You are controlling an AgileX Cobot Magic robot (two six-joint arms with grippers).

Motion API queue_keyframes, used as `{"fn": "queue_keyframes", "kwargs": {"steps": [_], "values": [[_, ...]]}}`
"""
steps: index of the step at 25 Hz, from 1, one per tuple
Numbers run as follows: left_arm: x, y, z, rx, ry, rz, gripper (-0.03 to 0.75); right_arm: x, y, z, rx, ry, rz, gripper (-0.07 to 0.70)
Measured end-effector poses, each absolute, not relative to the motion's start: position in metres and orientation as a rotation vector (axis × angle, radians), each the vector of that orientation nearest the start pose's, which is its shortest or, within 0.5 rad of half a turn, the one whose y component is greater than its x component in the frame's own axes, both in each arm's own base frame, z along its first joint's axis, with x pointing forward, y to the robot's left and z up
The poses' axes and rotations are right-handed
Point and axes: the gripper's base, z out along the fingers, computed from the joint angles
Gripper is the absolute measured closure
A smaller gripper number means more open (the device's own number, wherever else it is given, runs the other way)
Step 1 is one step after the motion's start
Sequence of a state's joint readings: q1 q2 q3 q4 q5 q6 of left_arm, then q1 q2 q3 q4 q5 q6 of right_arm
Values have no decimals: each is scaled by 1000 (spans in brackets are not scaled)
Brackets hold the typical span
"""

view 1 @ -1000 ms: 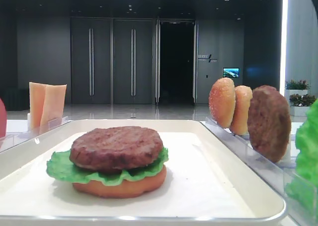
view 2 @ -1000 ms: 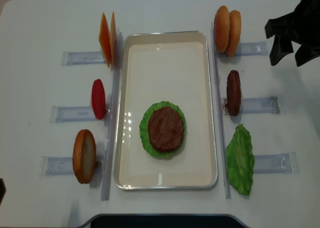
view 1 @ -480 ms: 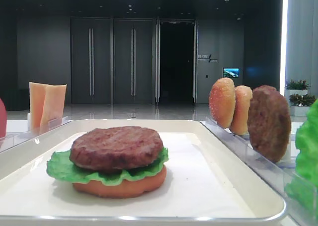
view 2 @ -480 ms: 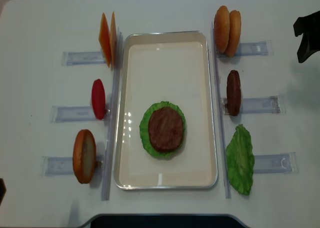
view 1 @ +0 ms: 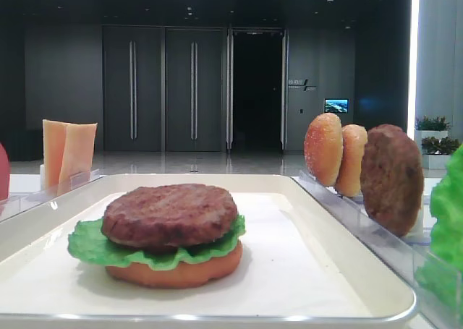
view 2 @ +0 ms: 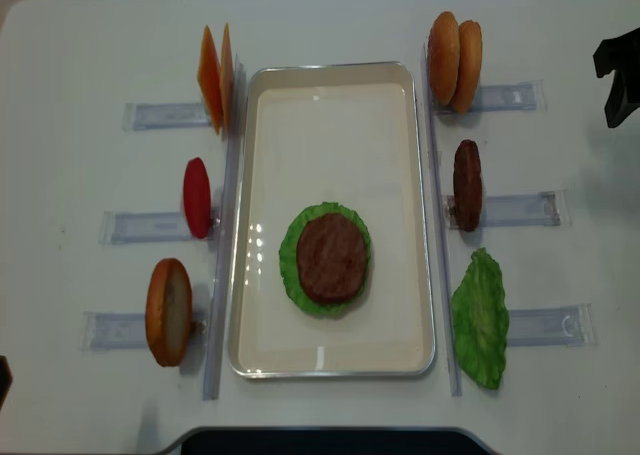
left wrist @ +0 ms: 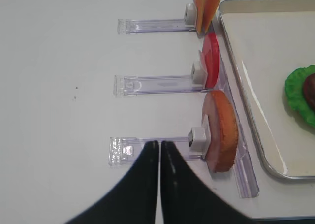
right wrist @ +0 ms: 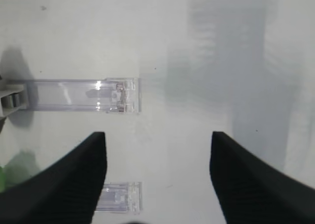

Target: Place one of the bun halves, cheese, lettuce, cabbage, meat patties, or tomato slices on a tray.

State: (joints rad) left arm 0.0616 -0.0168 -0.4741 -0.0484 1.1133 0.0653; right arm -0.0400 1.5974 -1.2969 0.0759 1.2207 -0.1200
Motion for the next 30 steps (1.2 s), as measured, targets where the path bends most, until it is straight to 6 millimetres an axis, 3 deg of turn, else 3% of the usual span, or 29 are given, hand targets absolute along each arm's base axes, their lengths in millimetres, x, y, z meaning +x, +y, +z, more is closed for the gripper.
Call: {"fn": "queue_keyframes", "kwargs": {"steps": [3,7,17,26,30], "values": [[-7,-4,266,7,2105,17,715,302,-6,283,-90,2998,82,171],[-7,-4,266,6,2105,17,715,275,-6,282,-92,3011,76,171],[-7,-4,266,6,2105,17,715,186,-2,303,-58,2889,61,171],[-7,-4,266,6,2105,17,715,104,1,294,-30,2740,52,171],[-7,-4,266,6,2105,17,715,77,2,288,-30,2664,46,171]]}}
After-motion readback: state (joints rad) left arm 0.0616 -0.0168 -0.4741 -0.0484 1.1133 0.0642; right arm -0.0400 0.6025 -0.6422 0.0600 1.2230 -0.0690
